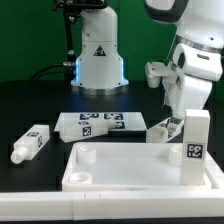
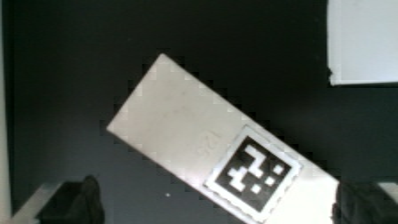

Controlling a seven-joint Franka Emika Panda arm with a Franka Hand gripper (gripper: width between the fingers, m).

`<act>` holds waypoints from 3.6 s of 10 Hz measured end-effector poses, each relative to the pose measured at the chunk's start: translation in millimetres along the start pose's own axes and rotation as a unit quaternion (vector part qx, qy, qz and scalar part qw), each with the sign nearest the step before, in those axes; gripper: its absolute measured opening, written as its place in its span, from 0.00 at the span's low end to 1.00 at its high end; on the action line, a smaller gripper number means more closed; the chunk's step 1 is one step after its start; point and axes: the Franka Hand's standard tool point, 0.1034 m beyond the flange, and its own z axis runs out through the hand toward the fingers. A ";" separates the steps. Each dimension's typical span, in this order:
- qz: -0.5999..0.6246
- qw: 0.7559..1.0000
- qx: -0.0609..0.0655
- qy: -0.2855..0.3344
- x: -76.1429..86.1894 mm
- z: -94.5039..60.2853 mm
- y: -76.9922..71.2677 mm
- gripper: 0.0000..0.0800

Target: Assemble desk

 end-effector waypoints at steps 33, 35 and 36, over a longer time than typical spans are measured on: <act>0.691 0.443 0.551 -0.149 -46.0 19.9 22.1 0.81; 0.696 0.447 0.542 -0.148 -36.6 18.6 24.5 0.81; 0.694 0.457 0.538 -0.143 -25.4 17.6 24.3 0.81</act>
Offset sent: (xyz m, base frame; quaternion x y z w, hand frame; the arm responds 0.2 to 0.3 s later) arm 0.0101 -0.0055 0.0025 0.0463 0.0018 0.4899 0.8705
